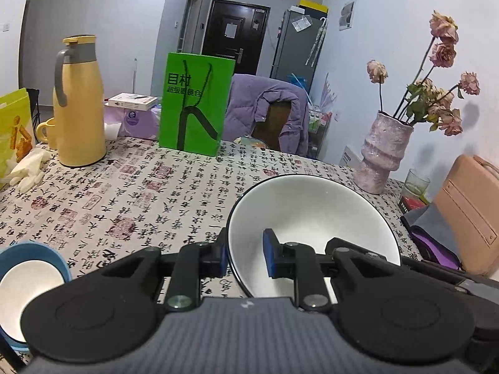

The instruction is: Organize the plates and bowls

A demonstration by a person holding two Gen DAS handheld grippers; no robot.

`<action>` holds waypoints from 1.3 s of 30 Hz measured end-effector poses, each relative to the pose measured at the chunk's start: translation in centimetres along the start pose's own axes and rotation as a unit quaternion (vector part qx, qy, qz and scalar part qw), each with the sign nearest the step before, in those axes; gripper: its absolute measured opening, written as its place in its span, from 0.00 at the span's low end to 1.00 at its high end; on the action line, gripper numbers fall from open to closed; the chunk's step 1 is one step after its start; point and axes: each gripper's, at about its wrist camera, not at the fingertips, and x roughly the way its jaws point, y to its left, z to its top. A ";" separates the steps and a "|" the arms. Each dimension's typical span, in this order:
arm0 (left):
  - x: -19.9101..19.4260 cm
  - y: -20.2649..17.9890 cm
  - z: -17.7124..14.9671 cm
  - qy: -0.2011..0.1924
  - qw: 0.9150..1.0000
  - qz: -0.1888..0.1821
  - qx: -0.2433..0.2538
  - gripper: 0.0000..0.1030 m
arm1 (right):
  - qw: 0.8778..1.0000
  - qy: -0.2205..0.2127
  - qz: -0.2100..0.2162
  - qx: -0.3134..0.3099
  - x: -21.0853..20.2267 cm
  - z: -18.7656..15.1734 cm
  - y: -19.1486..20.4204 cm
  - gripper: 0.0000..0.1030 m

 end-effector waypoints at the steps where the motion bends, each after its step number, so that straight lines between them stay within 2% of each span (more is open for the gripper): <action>1: -0.1 0.3 0.0 -0.001 1.000 0.001 -0.001 0.21 | 1.000 0.000 0.002 0.000 0.0 0.0 0.2 0.16; 39: -4.1 7.9 0.3 -0.030 0.999 0.025 -0.033 0.21 | 0.999 0.004 0.039 -0.030 0.4 -1.0 8.3 0.16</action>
